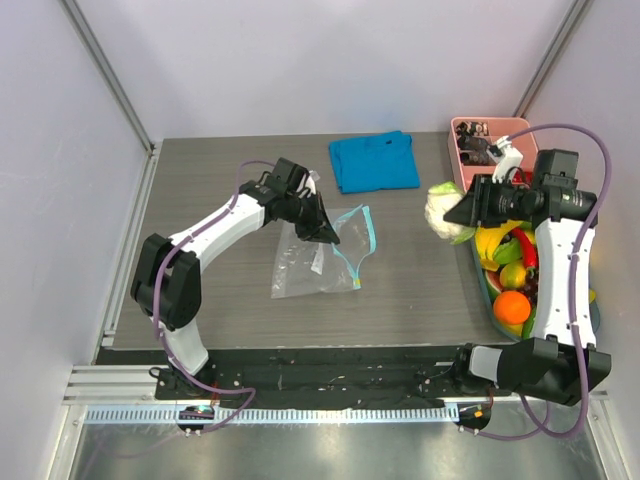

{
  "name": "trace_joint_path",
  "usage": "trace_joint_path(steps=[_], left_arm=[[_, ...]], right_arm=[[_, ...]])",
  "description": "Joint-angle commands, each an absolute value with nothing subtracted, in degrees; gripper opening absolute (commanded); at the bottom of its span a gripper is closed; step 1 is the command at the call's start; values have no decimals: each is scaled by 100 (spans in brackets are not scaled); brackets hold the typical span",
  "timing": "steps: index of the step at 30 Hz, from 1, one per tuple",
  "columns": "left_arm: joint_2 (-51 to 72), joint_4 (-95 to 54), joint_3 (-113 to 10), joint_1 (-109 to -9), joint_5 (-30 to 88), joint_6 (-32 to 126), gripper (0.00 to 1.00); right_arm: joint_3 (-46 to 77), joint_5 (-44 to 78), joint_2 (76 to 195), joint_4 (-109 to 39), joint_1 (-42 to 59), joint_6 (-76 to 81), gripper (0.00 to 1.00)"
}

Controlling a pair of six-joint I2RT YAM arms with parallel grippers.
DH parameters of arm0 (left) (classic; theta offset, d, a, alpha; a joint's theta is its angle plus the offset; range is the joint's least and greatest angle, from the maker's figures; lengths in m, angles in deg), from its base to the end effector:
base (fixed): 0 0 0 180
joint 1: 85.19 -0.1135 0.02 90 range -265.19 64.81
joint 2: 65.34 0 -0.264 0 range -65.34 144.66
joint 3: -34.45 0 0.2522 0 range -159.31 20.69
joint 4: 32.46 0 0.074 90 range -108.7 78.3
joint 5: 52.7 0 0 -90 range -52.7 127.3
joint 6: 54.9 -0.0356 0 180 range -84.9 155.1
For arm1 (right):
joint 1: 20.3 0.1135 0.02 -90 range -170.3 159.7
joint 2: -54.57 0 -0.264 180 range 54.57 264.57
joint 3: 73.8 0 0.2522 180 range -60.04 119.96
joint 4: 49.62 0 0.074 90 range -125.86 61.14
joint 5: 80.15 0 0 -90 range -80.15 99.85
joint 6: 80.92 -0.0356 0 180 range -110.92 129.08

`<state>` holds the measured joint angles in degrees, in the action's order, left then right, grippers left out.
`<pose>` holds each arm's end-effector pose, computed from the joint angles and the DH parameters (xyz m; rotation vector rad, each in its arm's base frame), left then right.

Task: Place the food in the zip-top bag and seal the zipper
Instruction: Pick up the fake vegetable from the bin, then place the fake vegetable in the zipper food storage bag.

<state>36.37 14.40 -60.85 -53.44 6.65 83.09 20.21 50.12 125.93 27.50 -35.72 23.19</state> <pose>0.3193 -0.2190 0.2600 -0.1408 2.7579 -1.1637 0.2251 -0.0382 0.3784 -0.2443 2.3073 0.6288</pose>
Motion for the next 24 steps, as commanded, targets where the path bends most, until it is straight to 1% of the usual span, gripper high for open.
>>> trace_joint_path(steps=[1,2,3,5,6,8,9,11,14,16,17,19,20,21,24], left_arm=[[3336,1049,-6351,-5364,-197,8624,0],[3336,1013,-6368,-5364,-268,8677,0],[3328,883,-6368,-5364,-373,8730,0],[3328,680,-6412,-5364,-716,8941,0],[3319,531,-6447,-5364,-813,8994,0],[3319,320,-6500,-5364,-1111,9266,0],[3302,171,-6500,-5364,-1191,9406,0],[3258,-321,-6430,-5364,-1463,9809,0],[3205,-1121,-6237,-5372,-1788,10336,0],[3126,-1786,-6001,-5390,-1886,10610,0],[3108,-2008,-5921,-5399,-1930,10881,0],[3082,-2448,-5667,-5425,-2027,11155,0],[3073,-2824,-5596,-5443,-2053,11270,0],[3073,-2915,-5534,-5443,-2071,11427,0],[3082,-2995,-5446,-5460,-2106,11429,0]], right_arm=[[2171,7126,12305,1402,-3234,554,1],[1953,7198,12234,1032,-3121,252,1],[1829,7233,12164,263,-2919,-82,1],[1426,7269,11962,-479,-2699,-987,1],[1284,7260,11909,-1240,-2532,-1286,1],[933,7251,11839,-1956,-2391,-2092,1],[853,7251,11847,-2551,-2312,-2307,1],[686,7208,11917,-3195,-2039,-2860,1],[598,6989,11987,-2972,-1608,-2679,1],[519,6795,12032,-2603,-1477,-2144,1],[396,6568,12049,-2192,-1467,-1907,1],[246,6408,12172,-1847,-1450,-1318,1],[219,6216,12233,-1323,-1397,-1107,1],[245,5936,12373,-1066,-1379,-705,1],[473,5259,12559,-160,-1239,-201,1]])
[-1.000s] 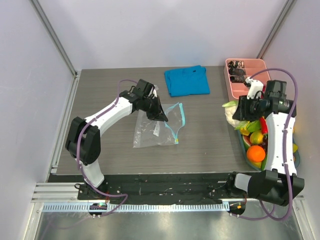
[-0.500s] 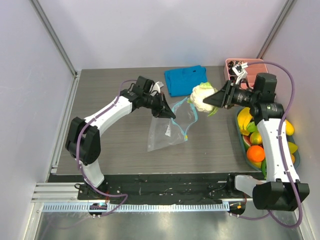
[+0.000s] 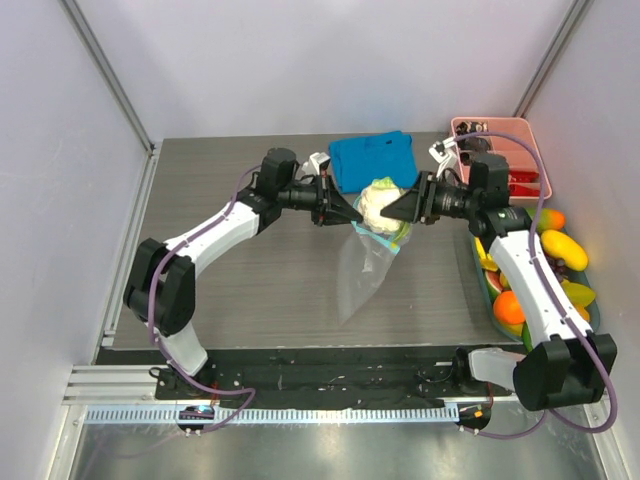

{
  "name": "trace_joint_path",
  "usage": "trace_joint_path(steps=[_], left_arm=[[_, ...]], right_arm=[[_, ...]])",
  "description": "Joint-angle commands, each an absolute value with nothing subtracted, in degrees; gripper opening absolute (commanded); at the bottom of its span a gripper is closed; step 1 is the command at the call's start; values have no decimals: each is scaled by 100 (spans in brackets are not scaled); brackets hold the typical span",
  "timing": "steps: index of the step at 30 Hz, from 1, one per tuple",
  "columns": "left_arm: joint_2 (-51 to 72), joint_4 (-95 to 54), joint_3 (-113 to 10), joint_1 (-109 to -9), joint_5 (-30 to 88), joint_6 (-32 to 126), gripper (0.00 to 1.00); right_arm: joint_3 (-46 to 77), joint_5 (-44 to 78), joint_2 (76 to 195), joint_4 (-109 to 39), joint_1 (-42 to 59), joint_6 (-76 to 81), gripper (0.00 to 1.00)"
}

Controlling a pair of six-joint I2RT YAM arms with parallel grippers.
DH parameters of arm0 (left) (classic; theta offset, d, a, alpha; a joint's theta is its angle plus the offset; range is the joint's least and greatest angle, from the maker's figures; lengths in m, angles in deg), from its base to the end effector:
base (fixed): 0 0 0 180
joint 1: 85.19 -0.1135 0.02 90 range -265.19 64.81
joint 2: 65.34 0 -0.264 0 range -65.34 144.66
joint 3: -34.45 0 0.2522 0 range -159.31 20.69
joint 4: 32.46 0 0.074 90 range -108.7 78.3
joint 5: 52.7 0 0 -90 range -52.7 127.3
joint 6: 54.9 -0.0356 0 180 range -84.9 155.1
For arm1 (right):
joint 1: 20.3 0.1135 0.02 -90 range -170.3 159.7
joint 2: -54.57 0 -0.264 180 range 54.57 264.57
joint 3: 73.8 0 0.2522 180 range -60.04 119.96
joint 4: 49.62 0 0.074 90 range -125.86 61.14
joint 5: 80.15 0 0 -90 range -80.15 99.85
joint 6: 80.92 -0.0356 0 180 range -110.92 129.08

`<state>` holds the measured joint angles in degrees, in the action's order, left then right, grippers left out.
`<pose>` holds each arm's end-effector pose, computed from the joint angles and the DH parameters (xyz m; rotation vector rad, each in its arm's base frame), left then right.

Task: Place the food in the zip-top bag and seal the zipper
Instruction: Place the fake vegetable in the zipper food storage bag.

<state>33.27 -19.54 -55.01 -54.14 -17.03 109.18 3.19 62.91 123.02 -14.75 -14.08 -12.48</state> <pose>0.3246 -0.2292 0.2988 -0.1046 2.4482 -1.9612 0.2533 0.0562 0.3542 -0.3393 2.0163 1.2375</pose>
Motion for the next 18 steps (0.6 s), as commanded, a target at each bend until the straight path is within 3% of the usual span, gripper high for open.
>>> trace_joint_path(steps=[1,6,11,14,15,18], left_arm=[[3082,-2995,-5428,-5460,-2115,11420,0],[3169,-3240,-5402,-5460,-2132,11481,0],[3222,-3329,-5393,-5452,-2220,11543,0],[3187,-3355,-5340,-5443,-2255,11508,0],[3178,-3364,-5305,-5443,-2247,11499,0],[3134,-3461,-5235,-5434,-2282,11517,0]], right_arm=[[544,5082,12646,16,-1178,35,1],[755,4325,12664,554,-757,547,1],[807,4333,12761,572,-413,810,1],[1141,4368,12884,668,-290,881,25],[1238,4369,12902,686,-272,881,48],[1607,4351,12937,852,-263,1083,76]])
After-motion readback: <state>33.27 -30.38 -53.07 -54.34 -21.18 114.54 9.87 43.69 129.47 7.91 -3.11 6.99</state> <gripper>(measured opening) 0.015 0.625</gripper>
